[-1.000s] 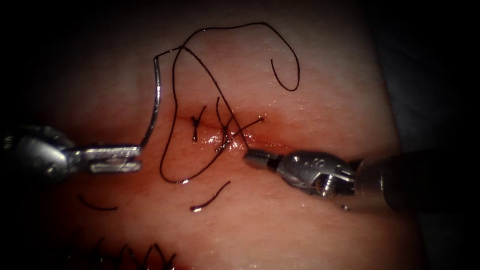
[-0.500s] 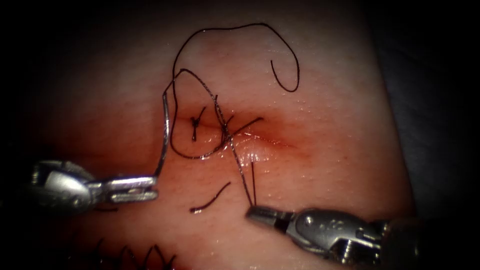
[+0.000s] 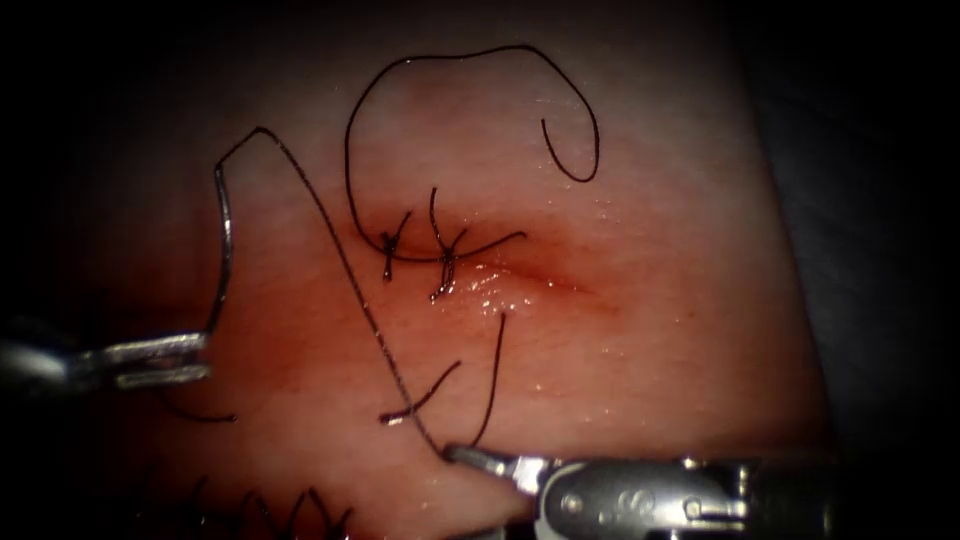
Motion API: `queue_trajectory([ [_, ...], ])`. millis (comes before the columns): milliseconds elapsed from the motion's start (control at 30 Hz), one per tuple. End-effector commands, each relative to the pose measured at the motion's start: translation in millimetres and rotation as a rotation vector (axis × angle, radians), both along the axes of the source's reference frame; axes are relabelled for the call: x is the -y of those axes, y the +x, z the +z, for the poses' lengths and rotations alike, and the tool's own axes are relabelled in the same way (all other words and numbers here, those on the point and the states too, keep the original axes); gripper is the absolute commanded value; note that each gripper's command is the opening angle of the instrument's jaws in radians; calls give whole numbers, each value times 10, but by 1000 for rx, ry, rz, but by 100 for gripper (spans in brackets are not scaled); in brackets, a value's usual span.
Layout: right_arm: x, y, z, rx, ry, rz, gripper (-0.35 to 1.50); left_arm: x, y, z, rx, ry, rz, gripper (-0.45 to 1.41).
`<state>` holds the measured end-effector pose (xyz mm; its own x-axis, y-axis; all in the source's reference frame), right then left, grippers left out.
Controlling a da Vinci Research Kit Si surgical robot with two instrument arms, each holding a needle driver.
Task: Wound Closure
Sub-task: Use the right hand to pull the suture through the skin until a short tail remains.
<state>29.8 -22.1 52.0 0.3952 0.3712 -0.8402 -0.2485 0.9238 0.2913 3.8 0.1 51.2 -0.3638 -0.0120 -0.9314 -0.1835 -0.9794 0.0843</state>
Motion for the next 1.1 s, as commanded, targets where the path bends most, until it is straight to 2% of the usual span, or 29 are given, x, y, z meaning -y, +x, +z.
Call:
queue_trajectory([
  [33,-14,-6,7,9,-51,-5,147,-2,2,4,0,1,-16,-45],
  [167,-33,-21,10,11,-64,25,147,-14,29,2,-7,6,-70,-45],
  [267,-46,-26,18,48,-78,45,147,-18,36,1,-20,8,-95,-45],
  [600,-70,-24,89,139,-101,31,147,-21,33,9,-23,7,-101,-45],
  [733,-68,-14,115,147,-89,-18,136,-22,27,17,-22,5,-104,-45],
  [833,-69,-10,124,132,-79,-21,128,-22,26,19,-20,5,-103,-45],
  [900,-69,-8,125,100,-58,-33,54,-21,27,18,-22,4,-104,-45],
  [933,-69,-10,124,90,-14,-21,-35,-21,27,17,-20,4,-103,-45],
  [1100,-65,-23,115,94,9,4,-35,-22,28,22,-27,7,-97,-45],
])
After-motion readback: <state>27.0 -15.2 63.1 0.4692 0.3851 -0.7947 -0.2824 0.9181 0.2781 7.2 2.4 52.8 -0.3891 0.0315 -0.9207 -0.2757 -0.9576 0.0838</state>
